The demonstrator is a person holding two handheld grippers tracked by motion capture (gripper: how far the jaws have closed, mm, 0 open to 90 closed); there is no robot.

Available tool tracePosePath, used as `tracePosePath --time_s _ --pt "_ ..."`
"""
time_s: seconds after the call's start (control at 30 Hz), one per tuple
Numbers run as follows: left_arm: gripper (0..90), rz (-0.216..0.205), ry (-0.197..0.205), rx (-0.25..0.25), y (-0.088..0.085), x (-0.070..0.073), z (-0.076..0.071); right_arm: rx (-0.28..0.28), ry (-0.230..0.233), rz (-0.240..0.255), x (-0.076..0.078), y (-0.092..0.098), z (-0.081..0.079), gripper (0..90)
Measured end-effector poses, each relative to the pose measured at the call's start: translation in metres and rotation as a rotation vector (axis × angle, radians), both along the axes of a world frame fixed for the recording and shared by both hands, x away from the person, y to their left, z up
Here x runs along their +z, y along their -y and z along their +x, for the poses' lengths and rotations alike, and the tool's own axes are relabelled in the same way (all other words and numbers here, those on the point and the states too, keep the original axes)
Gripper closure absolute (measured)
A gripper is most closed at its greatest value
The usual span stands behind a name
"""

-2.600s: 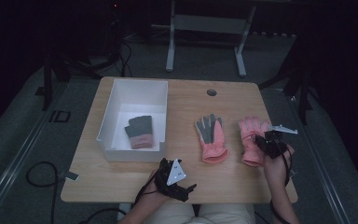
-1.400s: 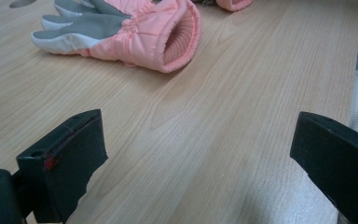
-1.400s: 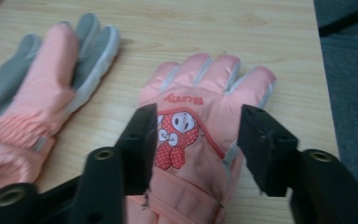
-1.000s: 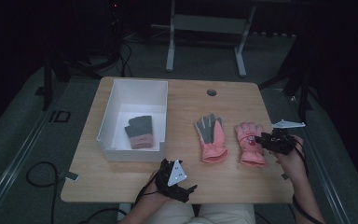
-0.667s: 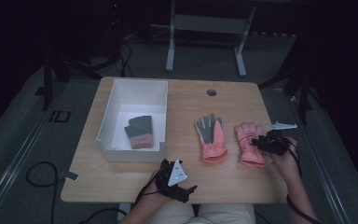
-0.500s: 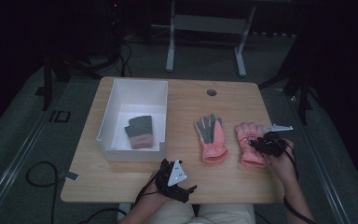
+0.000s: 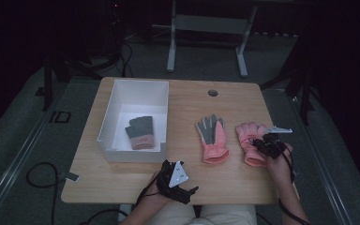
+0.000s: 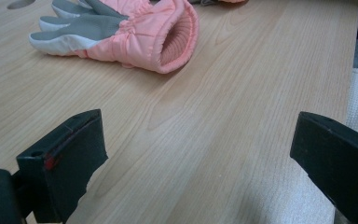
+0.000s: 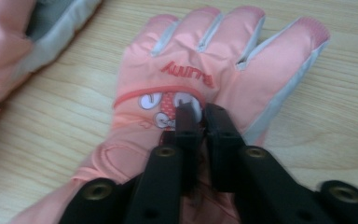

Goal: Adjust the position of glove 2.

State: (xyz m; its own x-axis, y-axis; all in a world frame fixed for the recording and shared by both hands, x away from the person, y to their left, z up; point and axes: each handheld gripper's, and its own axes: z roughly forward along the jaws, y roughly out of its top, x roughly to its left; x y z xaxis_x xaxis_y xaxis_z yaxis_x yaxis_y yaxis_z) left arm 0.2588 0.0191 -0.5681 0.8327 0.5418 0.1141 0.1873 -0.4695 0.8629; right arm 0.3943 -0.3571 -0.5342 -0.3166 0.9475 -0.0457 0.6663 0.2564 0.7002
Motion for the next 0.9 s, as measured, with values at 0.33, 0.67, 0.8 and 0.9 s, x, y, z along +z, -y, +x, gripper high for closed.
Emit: tracePosePath --time_s 0.33,0.67,0.8,0.9 --pt "2.9 -0.004 -0.002 0.004 -0.001 0.0 0.001 0.004 0.042 0.007 0.027 -0.006 -0.002 87.8" --pt "3.0 -0.006 0.002 0.005 -0.001 0.001 0.0 0.022 0.107 0.028 0.069 -0.018 -0.008 87.7" --pt "2.9 -0.008 0.002 0.003 0.0 0.001 0.0 0.036 0.127 0.023 0.084 -0.029 -0.011 87.7" --pt "3.0 -0.007 0.0 0.004 -0.001 0.001 0.0 0.052 0.139 0.031 0.092 -0.039 -0.012 87.7"
